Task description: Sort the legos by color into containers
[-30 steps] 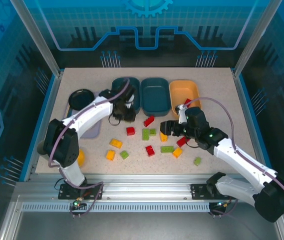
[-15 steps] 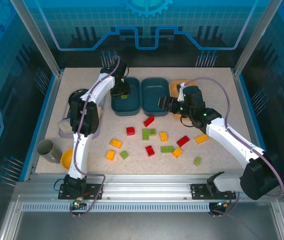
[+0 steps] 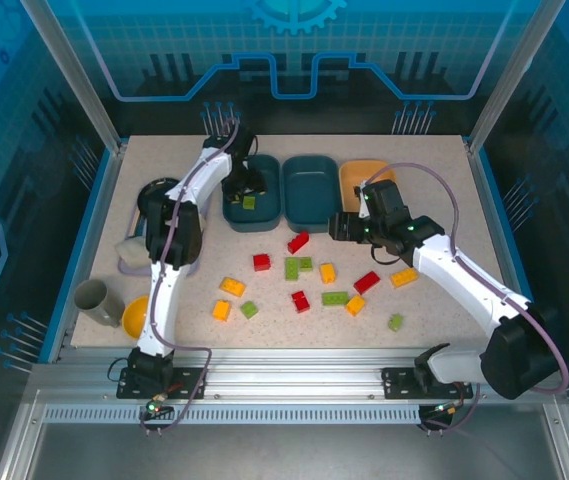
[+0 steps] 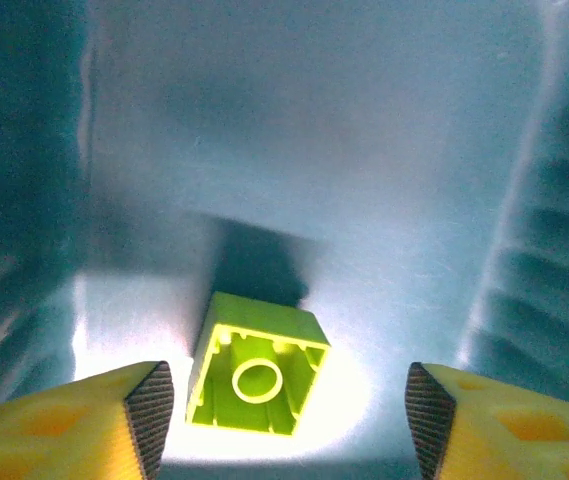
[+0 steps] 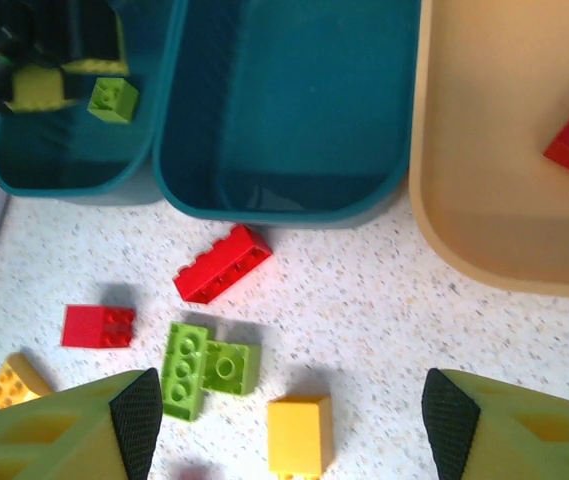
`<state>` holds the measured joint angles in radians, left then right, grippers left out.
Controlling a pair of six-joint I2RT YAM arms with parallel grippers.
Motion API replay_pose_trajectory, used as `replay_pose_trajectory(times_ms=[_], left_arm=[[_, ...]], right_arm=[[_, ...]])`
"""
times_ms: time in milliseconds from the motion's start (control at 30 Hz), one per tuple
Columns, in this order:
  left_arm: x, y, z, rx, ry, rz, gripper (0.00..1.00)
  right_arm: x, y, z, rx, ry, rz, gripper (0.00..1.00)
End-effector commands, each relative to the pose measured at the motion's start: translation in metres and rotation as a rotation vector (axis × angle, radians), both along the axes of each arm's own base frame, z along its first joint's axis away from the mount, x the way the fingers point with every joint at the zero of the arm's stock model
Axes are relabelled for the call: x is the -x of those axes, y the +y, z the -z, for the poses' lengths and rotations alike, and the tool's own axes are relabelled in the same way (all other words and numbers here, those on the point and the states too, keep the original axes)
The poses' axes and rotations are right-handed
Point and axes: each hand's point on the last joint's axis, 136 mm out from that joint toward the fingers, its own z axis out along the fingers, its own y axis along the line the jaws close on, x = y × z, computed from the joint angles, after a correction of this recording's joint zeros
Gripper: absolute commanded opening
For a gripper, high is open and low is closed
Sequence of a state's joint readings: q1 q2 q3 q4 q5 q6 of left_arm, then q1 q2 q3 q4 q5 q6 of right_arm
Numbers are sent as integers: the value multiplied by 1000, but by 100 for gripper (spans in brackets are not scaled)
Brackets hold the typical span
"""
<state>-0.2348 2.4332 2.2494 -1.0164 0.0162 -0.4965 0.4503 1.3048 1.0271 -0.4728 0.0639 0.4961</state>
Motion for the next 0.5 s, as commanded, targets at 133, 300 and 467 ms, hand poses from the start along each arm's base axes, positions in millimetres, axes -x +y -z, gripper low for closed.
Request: replay_pose_trajectory(times_ms=[133, 300, 467], left_arm=[[19, -19, -142, 212, -240, -15, 72], [76, -30, -170, 370, -311, -6, 76], [156, -33, -151, 486, -294, -40, 78]], right_arm=[[20, -9, 2, 145, 62, -85, 71], [39, 18, 44, 252, 184, -205, 70], [44, 35, 90, 324, 351, -216, 68]])
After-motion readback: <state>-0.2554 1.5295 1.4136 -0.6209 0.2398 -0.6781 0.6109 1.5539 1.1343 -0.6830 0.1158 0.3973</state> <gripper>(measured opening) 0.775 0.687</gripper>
